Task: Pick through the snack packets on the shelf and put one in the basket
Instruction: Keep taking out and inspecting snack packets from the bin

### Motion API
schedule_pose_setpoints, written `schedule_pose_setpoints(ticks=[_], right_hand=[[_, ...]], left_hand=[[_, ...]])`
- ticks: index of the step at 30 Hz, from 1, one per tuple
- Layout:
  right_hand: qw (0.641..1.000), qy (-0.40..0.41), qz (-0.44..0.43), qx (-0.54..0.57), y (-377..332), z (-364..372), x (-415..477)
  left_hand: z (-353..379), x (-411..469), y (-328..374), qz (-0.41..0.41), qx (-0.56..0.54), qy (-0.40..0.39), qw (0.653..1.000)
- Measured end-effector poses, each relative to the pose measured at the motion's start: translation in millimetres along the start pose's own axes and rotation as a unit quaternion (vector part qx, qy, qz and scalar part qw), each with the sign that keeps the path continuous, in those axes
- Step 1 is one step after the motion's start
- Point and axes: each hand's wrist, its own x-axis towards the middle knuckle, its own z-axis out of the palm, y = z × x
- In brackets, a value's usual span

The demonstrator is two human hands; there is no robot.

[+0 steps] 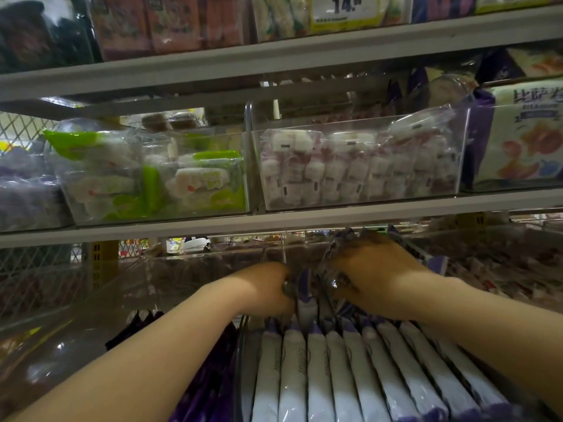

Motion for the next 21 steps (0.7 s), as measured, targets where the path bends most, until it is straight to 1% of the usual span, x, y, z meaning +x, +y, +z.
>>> schedule_pose_setpoints(ticks=[1, 2, 3, 6, 7, 11, 14, 16, 18, 19, 21], right_hand=[[1.0, -0.015, 0.014, -0.006, 8, 0, -3], [0.999, -0.032, 0.024, -0.001, 15, 0, -6], [0.998, -0.046, 0.029, 0.009, 19, 1, -8], [0.998, -0.066, 0.019, 0.014, 20, 3, -9], [0.997, -0.07, 0.011, 0.006, 19, 3, -9], [0.998, -0.047, 0.012, -0.026, 14, 4, -9], [0.999, -0.038, 0.024, -0.025, 10, -1, -8], [0.999, -0.029, 0.036, -0.01, 7, -7, -14], [0.999, 0.002, 0.045, 0.012, 5, -14, -26], [0.998, 0.018, 0.049, 0.023, 4, -18, -35], [0.996, 0.048, 0.057, 0.058, -2, -24, -55]], left_hand=[[3, -2, -1, 0.014, -0.037, 0.028, 0.999], [5, -3, -1, 0.027, -0.051, 0.039, 0.998], [7, -4, -1, 0.034, -0.037, 0.036, 0.998], [6, -2, 6, 0.03, 0.087, 0.008, 0.996], [5, -1, 8, 0.027, 0.112, 0.001, 0.993], [8, 2, 14, -0.006, 0.167, -0.011, 0.986], [11, 2, 13, -0.026, 0.19, -0.006, 0.981], [10, 0, 12, -0.029, 0.171, -0.001, 0.985], [8, -5, 14, -0.035, 0.111, 0.018, 0.993], [7, -9, 15, -0.04, 0.063, 0.042, 0.996], [9, -20, 20, -0.039, -0.037, 0.127, 0.99]])
